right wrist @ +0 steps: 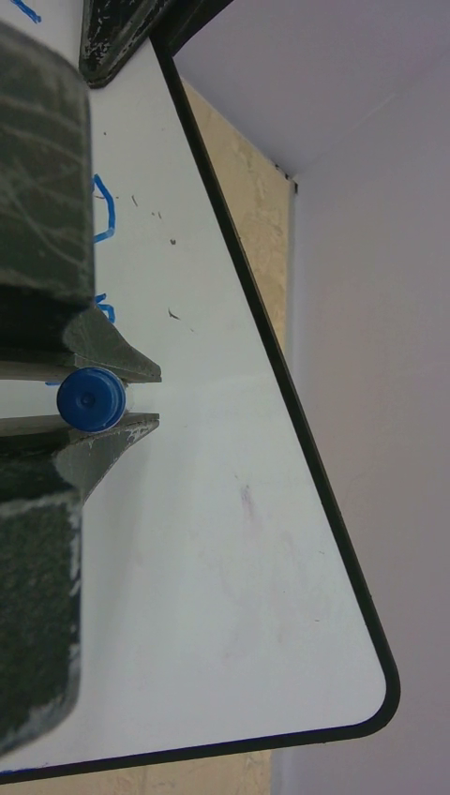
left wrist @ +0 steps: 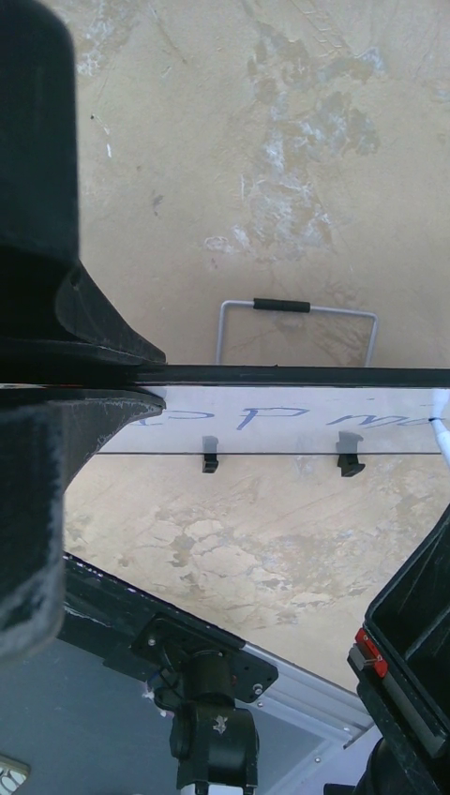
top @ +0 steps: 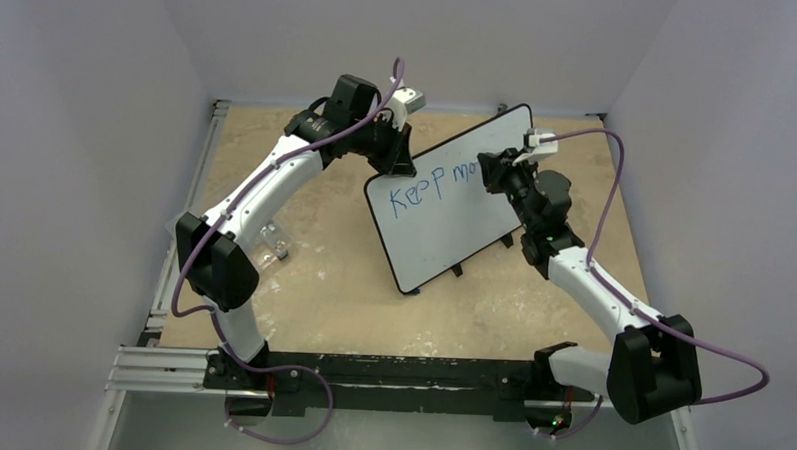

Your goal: Write a sentence on the whiteboard

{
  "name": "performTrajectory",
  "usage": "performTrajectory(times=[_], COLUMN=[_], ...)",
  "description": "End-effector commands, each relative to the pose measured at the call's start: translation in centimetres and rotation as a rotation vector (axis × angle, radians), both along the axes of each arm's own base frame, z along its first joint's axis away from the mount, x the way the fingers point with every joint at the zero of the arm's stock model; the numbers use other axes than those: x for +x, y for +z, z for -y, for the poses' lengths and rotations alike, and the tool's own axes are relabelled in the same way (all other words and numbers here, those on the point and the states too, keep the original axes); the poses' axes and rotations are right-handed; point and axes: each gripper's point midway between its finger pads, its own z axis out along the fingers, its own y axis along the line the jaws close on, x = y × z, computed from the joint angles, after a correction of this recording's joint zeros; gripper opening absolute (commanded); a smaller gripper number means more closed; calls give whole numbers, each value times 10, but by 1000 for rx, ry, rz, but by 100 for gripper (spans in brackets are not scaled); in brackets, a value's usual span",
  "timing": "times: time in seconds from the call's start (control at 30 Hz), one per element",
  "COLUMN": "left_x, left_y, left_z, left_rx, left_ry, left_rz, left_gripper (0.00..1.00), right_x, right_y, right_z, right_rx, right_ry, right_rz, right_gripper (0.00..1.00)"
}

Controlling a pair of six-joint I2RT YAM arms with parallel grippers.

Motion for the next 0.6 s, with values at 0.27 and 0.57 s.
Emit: performTrajectory(times=[0.27, 0.57], left_x=[26, 26], left_y=[-7, -8], left_z=[-26, -25], left_rx=[152, 149], left_ry=[64, 64], left_rz=[155, 153], left_gripper=[0, 0], right_x=[-24, -32], right_y=[26, 27], right_z=[0, 18], right_rx=[33, 24], right_ry=[34, -35], right_rz=[64, 72], right_gripper=[0, 0])
